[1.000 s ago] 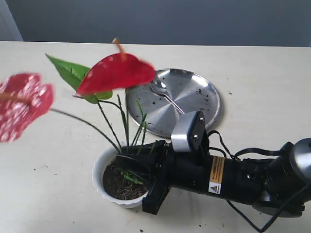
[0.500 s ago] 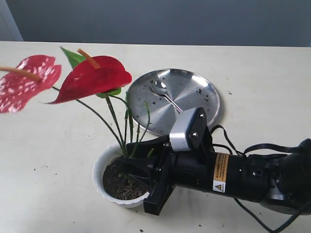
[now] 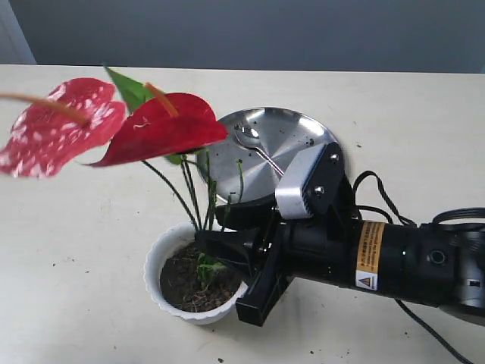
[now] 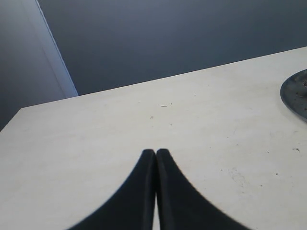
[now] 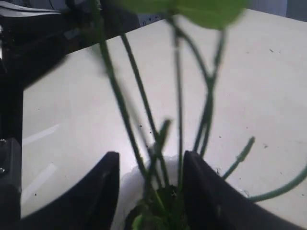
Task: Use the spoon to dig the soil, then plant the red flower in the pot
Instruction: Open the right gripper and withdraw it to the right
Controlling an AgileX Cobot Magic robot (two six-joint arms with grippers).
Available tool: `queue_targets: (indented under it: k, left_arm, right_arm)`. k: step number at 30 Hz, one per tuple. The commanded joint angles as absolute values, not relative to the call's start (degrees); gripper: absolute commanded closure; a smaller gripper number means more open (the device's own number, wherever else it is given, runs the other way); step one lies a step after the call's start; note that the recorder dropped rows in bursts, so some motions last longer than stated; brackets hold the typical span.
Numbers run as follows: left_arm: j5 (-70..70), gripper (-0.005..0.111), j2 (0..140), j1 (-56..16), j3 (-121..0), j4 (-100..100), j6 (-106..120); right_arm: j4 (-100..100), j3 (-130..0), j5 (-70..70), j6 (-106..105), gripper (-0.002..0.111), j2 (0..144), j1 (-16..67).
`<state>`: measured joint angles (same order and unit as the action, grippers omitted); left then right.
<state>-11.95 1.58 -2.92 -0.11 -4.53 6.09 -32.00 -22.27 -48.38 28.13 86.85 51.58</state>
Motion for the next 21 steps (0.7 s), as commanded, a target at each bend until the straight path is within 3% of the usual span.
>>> queue_targets:
  k: [1,19,21]
  left_arm:
    - [-11.50,0.106,1.34,-3.01,0.00,-4.04,5.81]
    - [-11.50,0.106,1.34,-3.01,0.00,-4.04,5.81]
    - [-11.50,0.106,1.34,-3.01,0.00,-4.04,5.81]
  right_arm:
    - [-32.21,-21.96,-47.60,28.59,0.066,83.93,51.32]
    - [-27.51,-21.96,-36.31,27.93,0.067,71.83,51.32]
    - [-24.96,-21.96,-32.69,27.93,0.077,70.22,51.32]
